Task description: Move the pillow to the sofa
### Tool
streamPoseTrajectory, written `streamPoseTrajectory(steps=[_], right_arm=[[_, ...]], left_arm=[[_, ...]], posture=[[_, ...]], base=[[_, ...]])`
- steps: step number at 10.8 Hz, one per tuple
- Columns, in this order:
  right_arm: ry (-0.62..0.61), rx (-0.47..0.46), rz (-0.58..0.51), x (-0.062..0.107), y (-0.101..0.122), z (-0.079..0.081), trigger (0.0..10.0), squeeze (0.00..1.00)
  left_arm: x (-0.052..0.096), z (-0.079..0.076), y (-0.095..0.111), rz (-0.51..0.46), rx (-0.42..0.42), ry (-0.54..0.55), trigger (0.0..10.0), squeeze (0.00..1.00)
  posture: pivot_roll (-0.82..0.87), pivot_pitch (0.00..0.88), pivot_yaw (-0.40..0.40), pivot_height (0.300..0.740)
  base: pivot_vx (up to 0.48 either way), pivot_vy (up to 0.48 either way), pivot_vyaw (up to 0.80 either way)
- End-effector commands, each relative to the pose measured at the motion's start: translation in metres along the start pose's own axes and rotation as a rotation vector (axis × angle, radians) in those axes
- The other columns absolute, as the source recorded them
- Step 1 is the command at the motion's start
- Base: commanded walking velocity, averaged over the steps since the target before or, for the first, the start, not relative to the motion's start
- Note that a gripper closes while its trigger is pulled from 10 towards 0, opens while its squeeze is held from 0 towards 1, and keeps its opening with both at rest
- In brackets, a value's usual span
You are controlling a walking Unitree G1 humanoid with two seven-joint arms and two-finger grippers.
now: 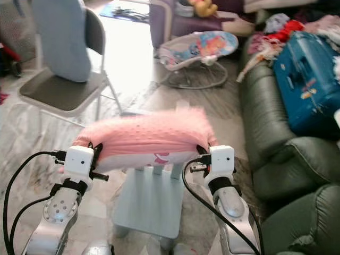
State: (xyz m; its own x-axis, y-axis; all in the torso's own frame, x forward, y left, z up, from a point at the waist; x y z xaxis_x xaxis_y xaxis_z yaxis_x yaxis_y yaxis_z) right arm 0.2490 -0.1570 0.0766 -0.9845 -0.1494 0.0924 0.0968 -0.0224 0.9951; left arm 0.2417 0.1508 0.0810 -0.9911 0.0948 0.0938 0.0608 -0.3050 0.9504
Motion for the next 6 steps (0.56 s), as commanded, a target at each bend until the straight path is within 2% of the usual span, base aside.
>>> streamPoseTrajectory(steps=[1,2,5,6], right_arm=[[-0.091,0.011,0.003,0.0043,0.0005,-0.0202,10.0,0.00],[-0.092,0.012,0.003,0.0036,0.0005,-0.0207,10.0,0.00],[-0.098,0.013,0.004,0.0005,0.0016,-0.0236,10.0,0.00],[-0.101,0.013,0.007,0.0000,0.0011,-0.0246,10.0,0.00]], left_arm=[[0.0004,0.0123,-0.0046,0.023,-0.001,0.068,10.0,0.00],[-0.0008,0.0112,-0.0048,0.024,0.003,0.063,10.0,0.00],[-0.0043,0.0091,-0.0024,0.016,0.006,0.046,10.0,0.00],[-0.0052,0.0092,-0.0019,0.013,0.002,0.043,10.0,0.00]], posture=[[0.04,0.047,-0.070,0.740],[0.04,0.046,-0.070,0.740],[0.03,0.047,-0.066,0.740],[0.03,0.047,-0.066,0.740]], base=[[0.000,0.000,0.00],[0.000,0.000,0.00],[-0.255,0.000,0.00],[-0.262,0.000,-0.49]])
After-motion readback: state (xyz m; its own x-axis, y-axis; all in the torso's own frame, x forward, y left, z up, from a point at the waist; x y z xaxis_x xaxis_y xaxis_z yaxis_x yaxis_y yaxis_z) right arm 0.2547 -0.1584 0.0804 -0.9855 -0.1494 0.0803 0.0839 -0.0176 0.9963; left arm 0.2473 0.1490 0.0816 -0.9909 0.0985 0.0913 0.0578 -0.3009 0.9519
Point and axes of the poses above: a point about 5 cm out from each wrist's last joint towards the gripper, its own x axis pointing back from the gripper into the wrist, its own y axis along the axis of the wrist's last joint, z = x × y, the point moved 1 cm from there along -x, pointing out of the wrist towards the gripper, and after that the axes turned 3 degrees about -x, right-handed, at the moved point
